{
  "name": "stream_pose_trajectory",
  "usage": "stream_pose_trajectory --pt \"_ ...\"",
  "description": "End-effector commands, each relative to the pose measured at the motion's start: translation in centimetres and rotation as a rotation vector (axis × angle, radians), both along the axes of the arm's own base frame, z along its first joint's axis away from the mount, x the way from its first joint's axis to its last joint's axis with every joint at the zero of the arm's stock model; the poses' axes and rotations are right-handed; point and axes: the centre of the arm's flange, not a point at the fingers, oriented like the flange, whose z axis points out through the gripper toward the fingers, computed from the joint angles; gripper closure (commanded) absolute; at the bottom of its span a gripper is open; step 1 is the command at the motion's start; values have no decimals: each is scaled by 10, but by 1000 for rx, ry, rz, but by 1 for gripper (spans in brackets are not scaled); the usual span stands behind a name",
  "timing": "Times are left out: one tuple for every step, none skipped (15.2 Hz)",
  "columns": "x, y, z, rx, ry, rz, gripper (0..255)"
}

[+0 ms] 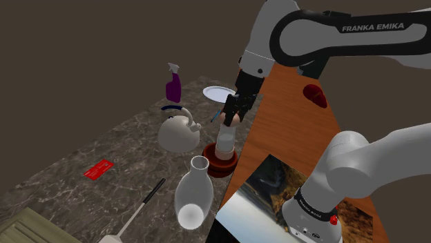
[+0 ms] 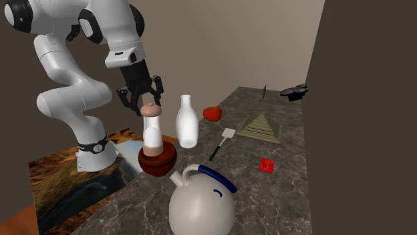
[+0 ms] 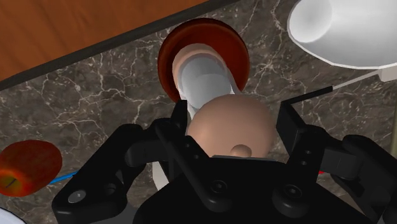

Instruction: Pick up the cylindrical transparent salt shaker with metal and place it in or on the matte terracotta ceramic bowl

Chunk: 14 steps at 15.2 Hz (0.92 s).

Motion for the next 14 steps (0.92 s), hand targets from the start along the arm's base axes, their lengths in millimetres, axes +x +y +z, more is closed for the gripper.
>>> stream_pose_trajectory --pt "0 0 0 0 0 0 255" --pt "0 0 0 0 0 0 255" --pt "0 0 0 0 0 0 255" --pt "0 0 0 0 0 0 255" --pt "0 0 0 0 0 0 0" --pt "0 0 0 0 0 0 0" --pt "0 0 0 0 0 0 0" --pt "0 0 0 0 0 0 0" --pt "0 0 0 0 0 0 0" --pt "0 0 0 0 0 0 0" --pt "0 -2 13 0 0 0 0" --pt "-1 -4 26 0 0 0 0" --pt "-1 -7 39 0 0 0 0" --pt "-2 -8 49 0 0 0 0"
